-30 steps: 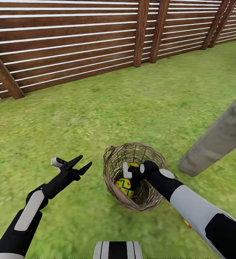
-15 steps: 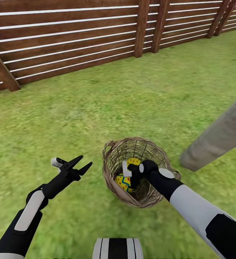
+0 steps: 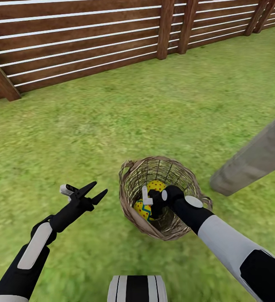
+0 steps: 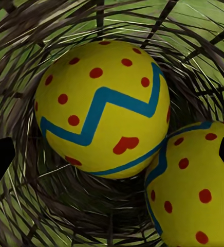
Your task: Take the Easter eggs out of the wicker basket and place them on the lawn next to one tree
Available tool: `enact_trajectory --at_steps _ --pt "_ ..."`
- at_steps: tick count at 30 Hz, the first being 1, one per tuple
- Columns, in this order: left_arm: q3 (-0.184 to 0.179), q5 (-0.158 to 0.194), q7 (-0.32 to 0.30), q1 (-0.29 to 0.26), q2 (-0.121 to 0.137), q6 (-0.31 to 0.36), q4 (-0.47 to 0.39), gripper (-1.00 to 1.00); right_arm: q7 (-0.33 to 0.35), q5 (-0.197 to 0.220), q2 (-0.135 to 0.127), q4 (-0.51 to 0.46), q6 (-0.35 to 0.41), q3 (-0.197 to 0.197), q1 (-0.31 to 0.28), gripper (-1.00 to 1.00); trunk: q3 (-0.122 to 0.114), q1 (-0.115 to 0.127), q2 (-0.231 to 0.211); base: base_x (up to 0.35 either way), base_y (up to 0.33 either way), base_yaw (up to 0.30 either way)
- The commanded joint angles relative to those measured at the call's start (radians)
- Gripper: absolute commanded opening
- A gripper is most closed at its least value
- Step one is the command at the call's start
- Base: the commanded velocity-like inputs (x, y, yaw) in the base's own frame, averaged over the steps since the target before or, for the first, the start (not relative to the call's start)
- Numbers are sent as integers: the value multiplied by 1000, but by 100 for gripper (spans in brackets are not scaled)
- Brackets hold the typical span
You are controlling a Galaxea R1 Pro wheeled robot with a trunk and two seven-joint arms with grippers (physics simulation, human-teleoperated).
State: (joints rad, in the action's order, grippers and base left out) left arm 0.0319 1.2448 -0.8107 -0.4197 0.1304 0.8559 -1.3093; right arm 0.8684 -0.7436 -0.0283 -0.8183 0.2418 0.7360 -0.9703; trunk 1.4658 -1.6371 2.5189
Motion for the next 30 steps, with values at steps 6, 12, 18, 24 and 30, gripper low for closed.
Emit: enact_trajectory --at_steps 6,12,18,24,30 --pt "2 0 -59 -1 0 4 3 100 3 -2 -1 -3 7 3 -1 100 1 0 0 141 0 0" --pt "0 -1 -74 0 0 2 4 100 3 -2 1 -2 7 4 -1 100 1 0 0 270 0 0" --pt "0 -1 -75 1 -5 0 4 100 4 -2 2 -2 7 5 -1 100 1 0 0 30 0 0" --pt "0 -1 -76 1 -6 0 2 100 4 -2 4 -2 7 6 -1 100 20 -2 1 1 0 0" --pt "0 -1 -75 1 -6 0 3 100 4 -2 3 -2 7 6 -1 100 28 -3 2 0 0 0"
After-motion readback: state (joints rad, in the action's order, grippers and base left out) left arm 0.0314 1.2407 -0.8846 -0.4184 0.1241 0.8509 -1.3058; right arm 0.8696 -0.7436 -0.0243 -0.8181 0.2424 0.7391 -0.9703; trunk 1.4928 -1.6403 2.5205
